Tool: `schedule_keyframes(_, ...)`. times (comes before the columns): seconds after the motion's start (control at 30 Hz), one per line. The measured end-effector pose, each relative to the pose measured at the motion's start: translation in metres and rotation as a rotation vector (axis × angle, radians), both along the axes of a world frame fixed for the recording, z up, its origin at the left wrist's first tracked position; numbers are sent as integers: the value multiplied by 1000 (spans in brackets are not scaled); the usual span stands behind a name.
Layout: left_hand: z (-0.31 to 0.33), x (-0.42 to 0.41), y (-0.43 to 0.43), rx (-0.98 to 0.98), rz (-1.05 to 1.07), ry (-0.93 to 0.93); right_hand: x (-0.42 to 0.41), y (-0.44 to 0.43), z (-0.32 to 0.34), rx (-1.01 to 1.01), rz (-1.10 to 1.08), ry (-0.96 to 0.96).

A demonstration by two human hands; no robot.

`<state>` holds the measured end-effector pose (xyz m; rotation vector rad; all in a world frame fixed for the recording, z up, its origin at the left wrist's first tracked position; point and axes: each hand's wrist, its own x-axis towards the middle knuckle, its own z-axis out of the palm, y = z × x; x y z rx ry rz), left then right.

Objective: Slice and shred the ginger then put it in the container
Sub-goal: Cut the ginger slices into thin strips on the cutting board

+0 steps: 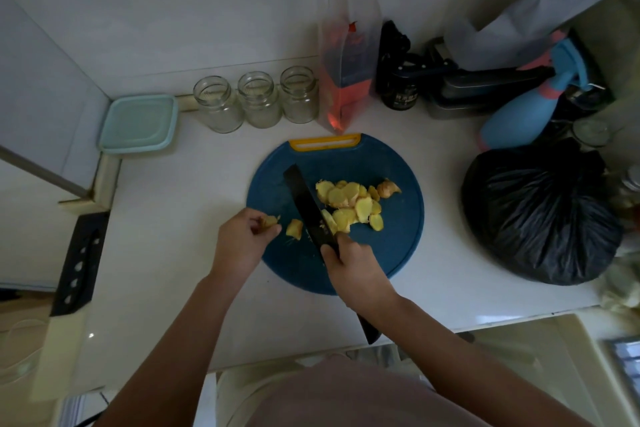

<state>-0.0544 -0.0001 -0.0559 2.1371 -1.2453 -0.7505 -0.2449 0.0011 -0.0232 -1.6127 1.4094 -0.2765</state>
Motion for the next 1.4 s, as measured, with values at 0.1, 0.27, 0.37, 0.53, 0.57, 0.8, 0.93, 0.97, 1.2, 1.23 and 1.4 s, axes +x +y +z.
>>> schedule_keyframes(0.1,2,0,10,-53,30,109,6,9,-7,8,67,31)
schedule_keyframes(0.27,-3,7,24,-77,75,124,17,17,-20,43,120,53)
schedule_keyframes(0.37,-5,4,28,-55,75,116,12,15,-23,54,89,87)
schedule_keyframes(0.53,-9,-14,31,-108,-142,18,-4,1,-20,-30,2,147)
schedule_keyframes(0.57,-10,-18,31,-120,-168,-11,-5,0,-19,-58,25,155)
schedule_keyframes(0.8,-16,-23,34,-221,-170,-33,1,9,-13,-176,232,267)
schedule_keyframes(0.93,-22,-24,37,-263,-148,-62,1,13,-9,-196,303,314)
schedule_keyframes(0.97,-23,-25,38,-273,-138,-50,0,14,-8,-210,324,331)
schedule_keyframes(1.2,-27,-25,41,-322,-157,-71,-3,18,-6,-302,425,412)
schedule_keyframes(1.23,-27,-25,41,-323,-164,-81,-2,19,-7,-304,428,412)
schedule_keyframes(1.4,-28,-25,41,-345,-184,-111,0,20,-13,-294,429,444)
